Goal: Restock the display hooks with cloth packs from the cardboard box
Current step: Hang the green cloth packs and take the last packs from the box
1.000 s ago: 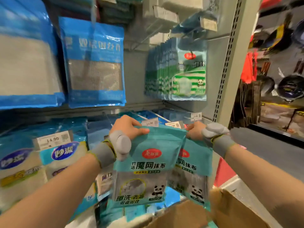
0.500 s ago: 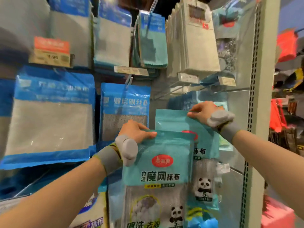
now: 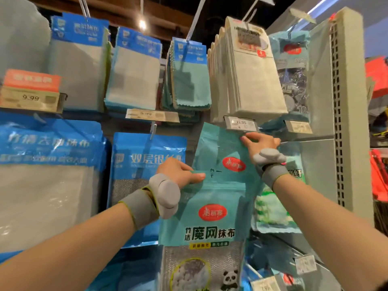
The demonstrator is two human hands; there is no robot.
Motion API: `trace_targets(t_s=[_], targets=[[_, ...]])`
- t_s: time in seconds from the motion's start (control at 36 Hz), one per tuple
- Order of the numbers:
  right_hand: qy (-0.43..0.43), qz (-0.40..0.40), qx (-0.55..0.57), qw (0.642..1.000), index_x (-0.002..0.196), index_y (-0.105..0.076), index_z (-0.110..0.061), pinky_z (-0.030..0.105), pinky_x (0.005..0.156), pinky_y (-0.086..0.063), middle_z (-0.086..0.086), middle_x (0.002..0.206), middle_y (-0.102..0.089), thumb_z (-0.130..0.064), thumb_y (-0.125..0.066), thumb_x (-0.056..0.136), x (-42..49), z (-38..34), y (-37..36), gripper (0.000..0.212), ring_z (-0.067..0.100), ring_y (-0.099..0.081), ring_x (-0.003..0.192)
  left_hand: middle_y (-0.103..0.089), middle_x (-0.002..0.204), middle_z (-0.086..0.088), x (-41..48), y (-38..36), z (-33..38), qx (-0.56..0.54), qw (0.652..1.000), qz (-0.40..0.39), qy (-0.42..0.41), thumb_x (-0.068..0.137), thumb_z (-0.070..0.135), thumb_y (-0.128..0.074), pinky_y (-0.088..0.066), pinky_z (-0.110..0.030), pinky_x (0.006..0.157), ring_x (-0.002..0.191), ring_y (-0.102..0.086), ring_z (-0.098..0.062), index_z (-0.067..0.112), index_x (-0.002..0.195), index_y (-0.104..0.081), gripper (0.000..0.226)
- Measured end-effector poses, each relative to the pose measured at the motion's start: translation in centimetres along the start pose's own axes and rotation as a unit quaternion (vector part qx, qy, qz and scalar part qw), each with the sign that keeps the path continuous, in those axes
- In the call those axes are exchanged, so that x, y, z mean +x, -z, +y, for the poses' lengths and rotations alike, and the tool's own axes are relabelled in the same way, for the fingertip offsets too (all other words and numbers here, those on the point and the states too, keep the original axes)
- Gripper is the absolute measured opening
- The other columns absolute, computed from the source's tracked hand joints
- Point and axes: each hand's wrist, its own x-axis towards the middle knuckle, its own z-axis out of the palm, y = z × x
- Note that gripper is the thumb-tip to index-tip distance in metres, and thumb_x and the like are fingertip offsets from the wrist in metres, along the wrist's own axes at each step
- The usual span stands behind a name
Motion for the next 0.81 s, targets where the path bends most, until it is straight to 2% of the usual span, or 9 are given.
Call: trace_targets(t_s=[0.14, 0.25, 0.33, 0.42, 0.5, 0.56, 0.67, 0.69, 0.81], targets=[[-0.035, 0.027, 0.009, 0.999, 0.112, -0.064, -0.042, 0.042, 0.109, -0.031, 0.015, 0.128, -0.040, -0.050, -0.053, 0.085, 1.2, 0.0, -0.9, 0.030, 0.036, -0.040, 0.114, -0.068, 0.081, -0.001, 1.5, -1.1, -0.1, -0.005, 1.000, -0.002, 0.000, 0.068, 0.035, -0.081, -0.052, -0.028, 0.085, 0.090, -0.065, -0.019, 0.014, 0.083, -0.077, 0.026], [-0.047, 0.018, 0.023, 0.998, 0.116, -0.063, -0.038, 0.046, 0.112, -0.027, 0.010, 0.123, -0.039, -0.040, -0.052, 0.088, 2.5, 0.2, -1.6, 0.030, 0.032, -0.038, 0.124, -0.066, 0.068, 0.003, 2.2, -2.0, -0.3, -0.015, 1.000, -0.015, -0.003, 0.069, 0.032, -0.081, -0.051, -0.024, 0.070, 0.076, -0.063, -0.014, 0.019, 0.066, -0.072, 0.016], [-0.037, -0.013, 0.030, 0.999, 0.123, -0.058, -0.041, 0.046, 0.111, -0.031, 0.013, 0.133, -0.045, -0.057, -0.051, 0.084, 2.9, -0.1, -1.8, 0.043, 0.033, -0.039, 0.128, -0.066, 0.067, 0.005, 2.7, -2.4, -0.6, -0.018, 1.000, -0.010, -0.004, 0.069, 0.032, -0.081, -0.049, -0.019, 0.064, 0.074, -0.063, -0.012, 0.017, 0.071, -0.074, 0.016], [-0.030, -0.034, 0.052, 0.998, 0.120, -0.054, -0.045, 0.046, 0.102, -0.043, 0.011, 0.125, -0.060, -0.078, -0.049, 0.061, 4.5, 0.0, -2.2, 0.069, 0.033, -0.054, 0.116, -0.070, 0.077, 0.001, 3.1, -2.2, -0.7, -0.022, 1.000, -0.014, 0.004, 0.070, 0.032, -0.080, -0.052, -0.022, 0.071, 0.077, -0.065, -0.013, 0.012, 0.083, -0.076, 0.024], [-0.042, -0.053, 0.068, 0.995, 0.112, -0.065, -0.013, 0.048, 0.096, -0.048, 0.017, 0.118, -0.064, -0.048, -0.059, 0.078, 5.1, -0.6, -2.0, 0.049, 0.037, -0.059, 0.110, -0.068, 0.076, -0.001, 3.5, -1.9, -0.7, -0.006, 1.000, -0.007, -0.001, 0.071, 0.033, -0.079, -0.052, -0.027, 0.074, 0.074, -0.062, -0.014, 0.007, 0.086, -0.076, 0.030], [-0.076, -0.049, 0.081, 0.993, 0.118, -0.057, 0.001, 0.049, 0.097, -0.048, 0.024, 0.120, -0.059, -0.024, -0.056, 0.084, 5.4, -0.4, -1.8, 0.042, 0.041, -0.056, 0.112, -0.068, 0.073, 0.000, 3.7, -1.9, -0.9, 0.000, 1.000, 0.006, -0.005, 0.071, 0.033, -0.079, -0.051, -0.027, 0.073, 0.077, -0.063, -0.016, 0.007, 0.085, -0.077, 0.029], [-0.063, -0.080, 0.092, 0.990, 0.128, -0.052, -0.017, 0.047, 0.094, -0.050, 0.011, 0.119, -0.063, -0.059, -0.068, 0.048, 9.7, 3.9, -3.3, 0.092, 0.035, -0.060, 0.109, -0.065, 0.068, 0.005, 3.8, -1.9, -1.2, -0.014, 1.000, 0.006, 0.010, 0.071, 0.031, -0.079, -0.045, -0.023, 0.068, 0.069, -0.059, -0.011, 0.011, 0.084, -0.077, 0.024], [-0.057, -0.093, 0.114, 0.987, 0.127, -0.053, -0.019, 0.047, 0.093, -0.051, 0.009, 0.117, -0.064, -0.058, -0.070, 0.046, 10.2, 4.3, -3.3, 0.091, 0.033, -0.061, 0.106, -0.065, 0.067, 0.006, 3.8, -1.9, -1.3, -0.015, 1.000, 0.004, 0.012, 0.071, 0.031, -0.079, -0.045, -0.021, 0.065, 0.067, -0.058, -0.010, 0.011, 0.084, -0.077, 0.024], [-0.009, -0.133, 0.140, 0.981, 0.112, -0.064, -0.018, 0.044, 0.088, -0.054, 0.007, 0.110, -0.068, -0.030, -0.072, 0.076, 6.4, 0.0, -1.1, 0.039, 0.027, -0.066, 0.096, -0.065, 0.067, 0.006, 3.7, -2.2, -1.4, -0.019, 1.000, -0.001, 0.016, 0.071, 0.030, -0.079, -0.044, -0.018, 0.060, 0.066, -0.058, -0.008, 0.011, 0.083, -0.077, 0.023]])
